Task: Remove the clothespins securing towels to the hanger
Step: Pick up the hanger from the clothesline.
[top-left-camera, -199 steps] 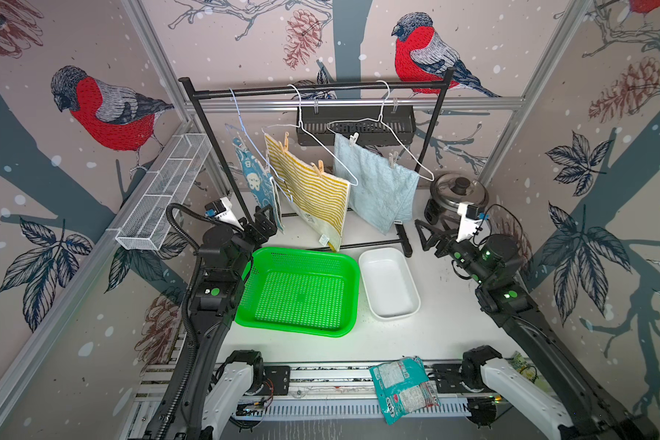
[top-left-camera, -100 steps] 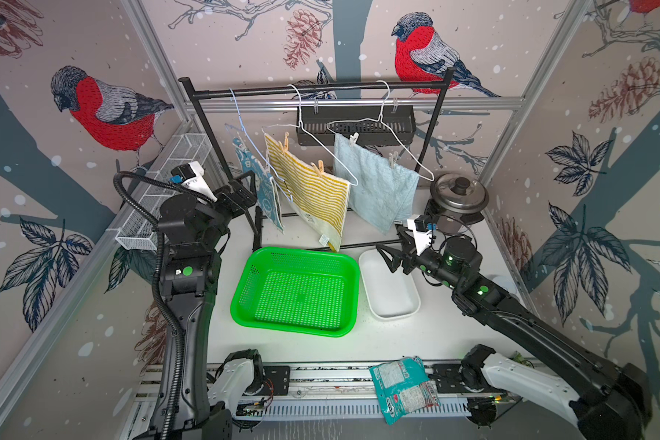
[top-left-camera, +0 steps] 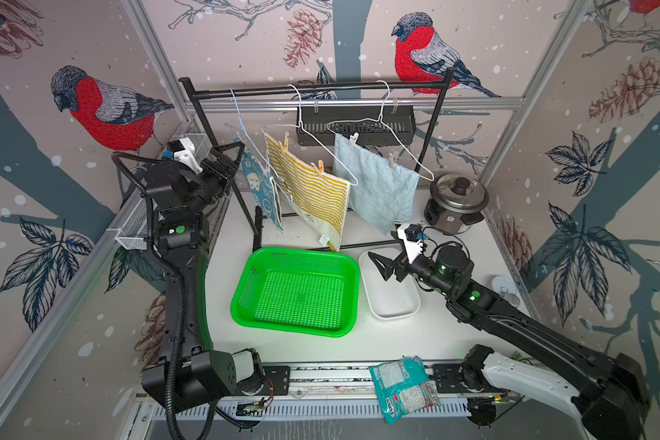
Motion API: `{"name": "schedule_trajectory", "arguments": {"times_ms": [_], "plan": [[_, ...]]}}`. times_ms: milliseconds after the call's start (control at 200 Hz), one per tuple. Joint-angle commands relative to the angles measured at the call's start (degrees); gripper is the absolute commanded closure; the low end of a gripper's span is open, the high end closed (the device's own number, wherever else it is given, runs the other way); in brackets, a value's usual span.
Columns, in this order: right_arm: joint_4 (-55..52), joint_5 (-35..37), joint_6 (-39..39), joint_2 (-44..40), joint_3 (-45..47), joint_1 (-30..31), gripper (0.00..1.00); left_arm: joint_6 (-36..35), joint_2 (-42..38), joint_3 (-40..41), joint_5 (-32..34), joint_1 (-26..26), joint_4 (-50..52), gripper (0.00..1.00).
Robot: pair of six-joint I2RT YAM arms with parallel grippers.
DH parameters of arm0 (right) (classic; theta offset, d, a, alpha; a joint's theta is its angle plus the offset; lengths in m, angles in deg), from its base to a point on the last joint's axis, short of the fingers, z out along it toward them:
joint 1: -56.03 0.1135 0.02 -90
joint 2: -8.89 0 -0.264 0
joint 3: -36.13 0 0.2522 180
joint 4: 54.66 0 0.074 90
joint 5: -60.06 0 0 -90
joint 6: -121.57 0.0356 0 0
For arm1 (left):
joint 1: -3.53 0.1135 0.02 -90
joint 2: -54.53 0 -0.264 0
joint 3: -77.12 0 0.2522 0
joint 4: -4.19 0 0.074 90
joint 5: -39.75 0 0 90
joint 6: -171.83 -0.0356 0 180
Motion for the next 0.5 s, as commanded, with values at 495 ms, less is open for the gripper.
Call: {"name": "schedule_trajectory", "arguments": {"times_ms": [495], "plan": [[4.46, 4.65, -0.16, -1.32, 1.52, 0.43, 0.01, 7.05, 9.82, -7.77, -1.34, -5.73, -8.71, 0.22]]}}
